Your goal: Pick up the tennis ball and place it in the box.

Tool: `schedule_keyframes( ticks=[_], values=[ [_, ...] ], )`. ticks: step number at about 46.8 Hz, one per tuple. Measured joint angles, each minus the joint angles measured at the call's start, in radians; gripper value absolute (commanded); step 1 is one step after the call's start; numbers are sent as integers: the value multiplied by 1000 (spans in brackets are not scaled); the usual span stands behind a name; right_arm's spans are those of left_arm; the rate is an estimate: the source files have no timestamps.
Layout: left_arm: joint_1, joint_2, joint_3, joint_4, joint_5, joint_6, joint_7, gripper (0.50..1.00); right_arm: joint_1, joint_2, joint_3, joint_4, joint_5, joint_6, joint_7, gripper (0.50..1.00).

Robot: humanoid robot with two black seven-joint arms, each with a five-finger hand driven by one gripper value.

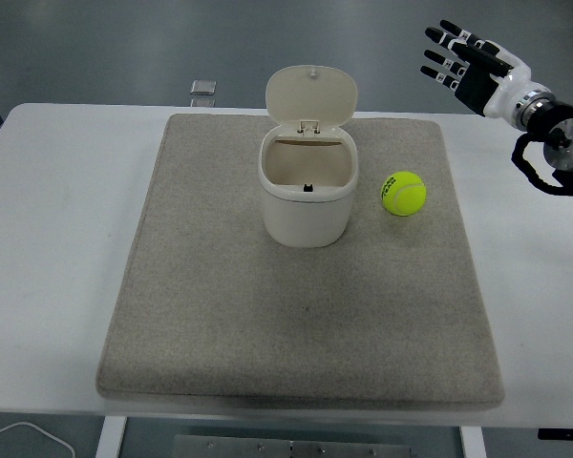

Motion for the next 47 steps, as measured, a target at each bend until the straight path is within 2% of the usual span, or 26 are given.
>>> schedule_keyframes(
  ticks=[34,47],
  values=[
    [-9,0,-1,-4,2,0,-1,992,-2,2,1,-6,0,-1,11,930],
    [-9,0,-2,-3,1,-1,-1,992,-9,10,12,-25,1,26,14,930]
  ],
)
